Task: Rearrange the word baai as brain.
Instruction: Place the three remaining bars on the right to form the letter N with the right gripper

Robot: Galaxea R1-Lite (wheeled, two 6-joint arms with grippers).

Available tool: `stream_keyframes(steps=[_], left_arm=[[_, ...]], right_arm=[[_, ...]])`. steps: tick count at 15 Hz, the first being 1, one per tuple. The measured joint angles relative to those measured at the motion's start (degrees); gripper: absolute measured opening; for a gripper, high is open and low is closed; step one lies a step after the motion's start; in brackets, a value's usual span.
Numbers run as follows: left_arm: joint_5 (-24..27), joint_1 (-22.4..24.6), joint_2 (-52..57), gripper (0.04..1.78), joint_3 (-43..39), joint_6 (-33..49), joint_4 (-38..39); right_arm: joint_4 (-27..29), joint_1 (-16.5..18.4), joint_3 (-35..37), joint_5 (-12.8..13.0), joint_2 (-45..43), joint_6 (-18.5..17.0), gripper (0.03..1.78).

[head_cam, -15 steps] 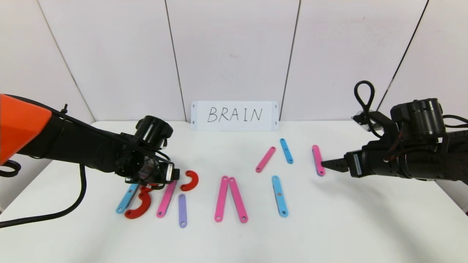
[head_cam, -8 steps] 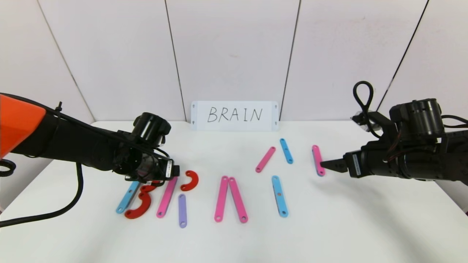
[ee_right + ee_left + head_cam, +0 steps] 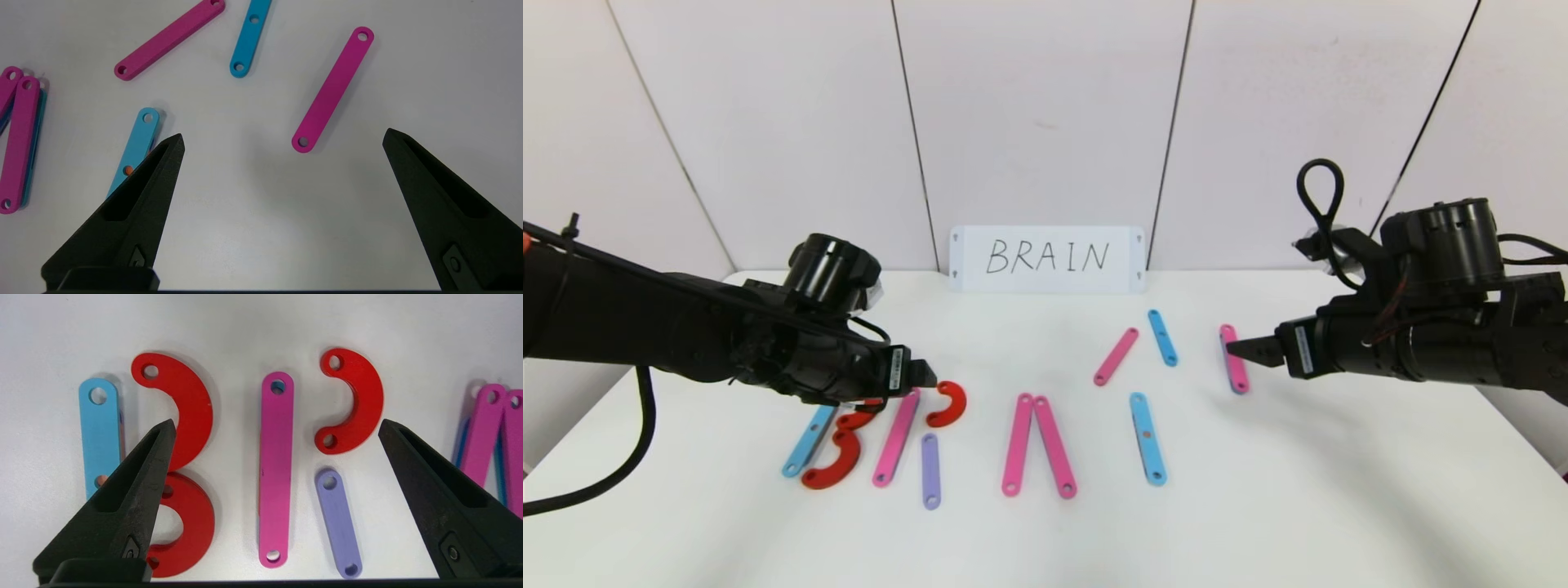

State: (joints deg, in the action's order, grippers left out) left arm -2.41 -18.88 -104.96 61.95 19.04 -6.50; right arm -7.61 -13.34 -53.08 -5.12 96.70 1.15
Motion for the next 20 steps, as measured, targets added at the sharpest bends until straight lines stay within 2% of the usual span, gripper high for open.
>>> stream_keyframes(steps=[2,6,8,11,14,17,20], left_arm=[[2.85,-0.02,1.73,1.74,-1.89,0.27,0.0],[4.06,0.61,4.46,1.74,-4.32,0.3,0.09],[7.67,2.27,6.34,1.74,-5.71,0.05,0.41],[14.07,6.16,8.9,1.74,-7.3,-2.01,1.13],[16.82,8.78,10.09,1.74,-9.07,-2.86,4.77],[16.85,9.24,10.53,1.74,-9.81,-3.0,5.35],[16.85,9.44,10.73,1.74,-9.84,-2.97,5.4]], right_arm=[[0.44,-1.51,-2.1,2.89,0.63,-0.18,1.7],[1.5,-5.38,-8.02,8.81,4.0,-0.29,1.7],[3.15,-8.02,-11.75,12.23,6.89,-1.22,1.7],[4.22,-12.41,-17.92,16.23,12.7,-6.57,1.7],[4.39,-15.79,-24.54,20.19,19.65,-10.26,1.7],[5.96,-17.81,-31.01,21.8,25.6,-13.96,1.7],[10.78,-18.86,-36.11,22.24,30.12,-18.81,1.7]])
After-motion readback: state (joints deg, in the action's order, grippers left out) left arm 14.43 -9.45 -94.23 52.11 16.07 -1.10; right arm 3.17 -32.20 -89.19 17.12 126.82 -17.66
